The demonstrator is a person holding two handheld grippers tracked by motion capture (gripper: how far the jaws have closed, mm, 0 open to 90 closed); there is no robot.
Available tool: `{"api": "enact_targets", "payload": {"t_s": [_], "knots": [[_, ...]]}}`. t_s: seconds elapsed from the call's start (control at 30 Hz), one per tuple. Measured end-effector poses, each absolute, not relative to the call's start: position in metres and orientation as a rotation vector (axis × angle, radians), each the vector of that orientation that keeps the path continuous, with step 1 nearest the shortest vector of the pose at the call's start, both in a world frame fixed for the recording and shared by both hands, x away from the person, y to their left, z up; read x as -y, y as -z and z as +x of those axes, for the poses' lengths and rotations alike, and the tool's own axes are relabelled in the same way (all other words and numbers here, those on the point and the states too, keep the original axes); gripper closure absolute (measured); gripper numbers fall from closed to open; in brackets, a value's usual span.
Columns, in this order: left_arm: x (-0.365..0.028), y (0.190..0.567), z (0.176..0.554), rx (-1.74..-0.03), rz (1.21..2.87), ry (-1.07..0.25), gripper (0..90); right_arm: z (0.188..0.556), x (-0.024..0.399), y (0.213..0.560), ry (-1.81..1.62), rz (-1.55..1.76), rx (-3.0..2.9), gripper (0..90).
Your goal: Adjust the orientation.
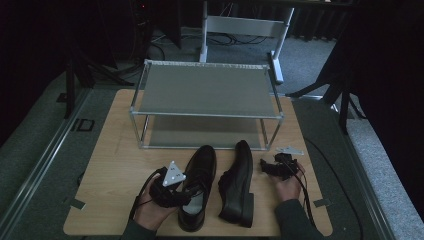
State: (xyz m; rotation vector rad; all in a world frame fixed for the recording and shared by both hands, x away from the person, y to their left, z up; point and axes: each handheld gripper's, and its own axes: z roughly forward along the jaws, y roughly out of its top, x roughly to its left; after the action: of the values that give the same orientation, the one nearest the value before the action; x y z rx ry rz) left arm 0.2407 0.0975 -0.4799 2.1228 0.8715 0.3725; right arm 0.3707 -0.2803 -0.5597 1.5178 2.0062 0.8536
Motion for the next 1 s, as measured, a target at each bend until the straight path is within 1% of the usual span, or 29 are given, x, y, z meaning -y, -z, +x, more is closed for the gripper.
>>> {"api": "enact_targets", "payload": {"t_s": [0.1, 0.23, 0.37, 0.47, 0.53, 0.63, 0.77, 1.0], "knots": [[-0.095, 0.483, 0.242, -0.87, 2.129, -0.367, 43.6, 0.371, 0.28, 0.56, -0.853, 1.518, -2.006, 16.1], [-0.09, 0.487, 0.245, -0.893, 2.147, -0.396, 44.3, 0.371, 0.28, 0.56, -0.853, 1.518, -2.006, 16.0], [-0.09, 0.49, 0.247, -0.963, 2.137, -0.409, 48.7, 0.371, 0.28, 0.56, -0.853, 1.518, -2.006, 16.0], [-0.09, 0.489, 0.246, -0.969, 2.129, -0.417, 50.0, 0.371, 0.28, 0.56, -0.854, 1.518, -2.006, 16.1], [-0.088, 0.488, 0.245, -0.988, 2.11, -0.424, 53.2, 0.371, 0.28, 0.56, -0.854, 1.518, -2.006, 16.1], [-0.083, 0.486, 0.243, -1.023, 2.103, -0.441, 55.2, 0.371, 0.28, 0.56, -0.853, 1.518, -2.006, 16.1], [-0.082, 0.485, 0.242, -1.09, 2.063, -0.421, 56.3, 0.37, 0.28, 0.56, -0.853, 1.519, -2.005, 16.1], [-0.076, 0.484, 0.24, -1.158, 2.021, -0.405, 58.2, 0.37, 0.28, 0.56, -0.853, 1.521, -2.004, 16.1]]}}
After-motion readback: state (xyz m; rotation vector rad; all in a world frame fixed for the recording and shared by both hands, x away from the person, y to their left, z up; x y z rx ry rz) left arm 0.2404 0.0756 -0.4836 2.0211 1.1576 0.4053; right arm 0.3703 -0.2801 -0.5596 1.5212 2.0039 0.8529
